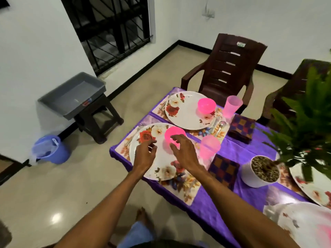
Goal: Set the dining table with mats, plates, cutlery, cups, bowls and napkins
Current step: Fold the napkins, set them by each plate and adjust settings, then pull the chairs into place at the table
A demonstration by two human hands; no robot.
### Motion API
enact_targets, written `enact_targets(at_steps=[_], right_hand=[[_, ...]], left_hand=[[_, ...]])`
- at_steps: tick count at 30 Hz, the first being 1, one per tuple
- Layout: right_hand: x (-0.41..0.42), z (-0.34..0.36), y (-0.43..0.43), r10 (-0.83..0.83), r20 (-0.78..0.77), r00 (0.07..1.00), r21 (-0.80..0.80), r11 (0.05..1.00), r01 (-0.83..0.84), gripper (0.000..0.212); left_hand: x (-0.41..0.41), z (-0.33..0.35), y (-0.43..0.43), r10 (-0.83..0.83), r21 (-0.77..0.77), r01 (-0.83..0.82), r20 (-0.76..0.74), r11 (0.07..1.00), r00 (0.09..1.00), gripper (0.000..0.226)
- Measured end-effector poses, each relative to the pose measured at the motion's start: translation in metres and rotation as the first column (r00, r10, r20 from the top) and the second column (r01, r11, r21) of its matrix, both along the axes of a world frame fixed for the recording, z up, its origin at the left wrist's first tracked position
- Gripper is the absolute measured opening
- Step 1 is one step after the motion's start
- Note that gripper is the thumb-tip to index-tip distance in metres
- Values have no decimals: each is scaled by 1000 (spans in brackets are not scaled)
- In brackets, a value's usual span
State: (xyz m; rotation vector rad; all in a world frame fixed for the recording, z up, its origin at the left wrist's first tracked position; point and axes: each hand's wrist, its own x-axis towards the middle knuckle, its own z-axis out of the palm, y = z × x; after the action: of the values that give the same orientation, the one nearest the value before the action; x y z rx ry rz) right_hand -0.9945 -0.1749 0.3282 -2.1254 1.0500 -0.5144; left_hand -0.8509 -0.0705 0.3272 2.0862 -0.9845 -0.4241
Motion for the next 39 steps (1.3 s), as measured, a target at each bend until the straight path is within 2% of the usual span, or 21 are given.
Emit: enact_targets(at_steps=[6, 16, 21, 26, 29, 32, 36, 39], right_hand=[[73, 3, -6, -122, 6, 992, 19, 992, 122, 30], [151, -12, -42, -259, 32, 965, 33, 965, 258, 31], [178, -8, -44, -372, 16, 928, 10, 928, 372, 35], [216, -6, -26, -565, 16, 825, -28, 824, 565, 38], [246, -7, 3, -684, 58, 727, -36, 727, 686, 37], [280, 4, 57, -809, 80, 583, -17, 583, 812, 33], [306, 5, 132, -869, 79, 488, -42, 486, 873, 29], [325, -4, 190, -914, 33, 405, 19, 406, 914, 35]], left_hand=[[81, 7, -23, -71, 34, 74, -71, 997, 995, 21], [173, -1, -70, -199, 115, 206, -69, 972, 978, 31], [212, -1, -90, -351, 83, 351, -26, 932, 936, 28], [257, -5, -116, -545, 46, 543, 33, 838, 838, 24], [288, -5, -109, -678, 3, 678, 23, 735, 735, 25], [319, 0, -79, -794, 41, 793, 14, 607, 607, 27], [335, -3, -38, -880, 4, 880, -30, 474, 474, 30], [339, -8, 4, -916, 12, 917, -42, 398, 398, 31]])
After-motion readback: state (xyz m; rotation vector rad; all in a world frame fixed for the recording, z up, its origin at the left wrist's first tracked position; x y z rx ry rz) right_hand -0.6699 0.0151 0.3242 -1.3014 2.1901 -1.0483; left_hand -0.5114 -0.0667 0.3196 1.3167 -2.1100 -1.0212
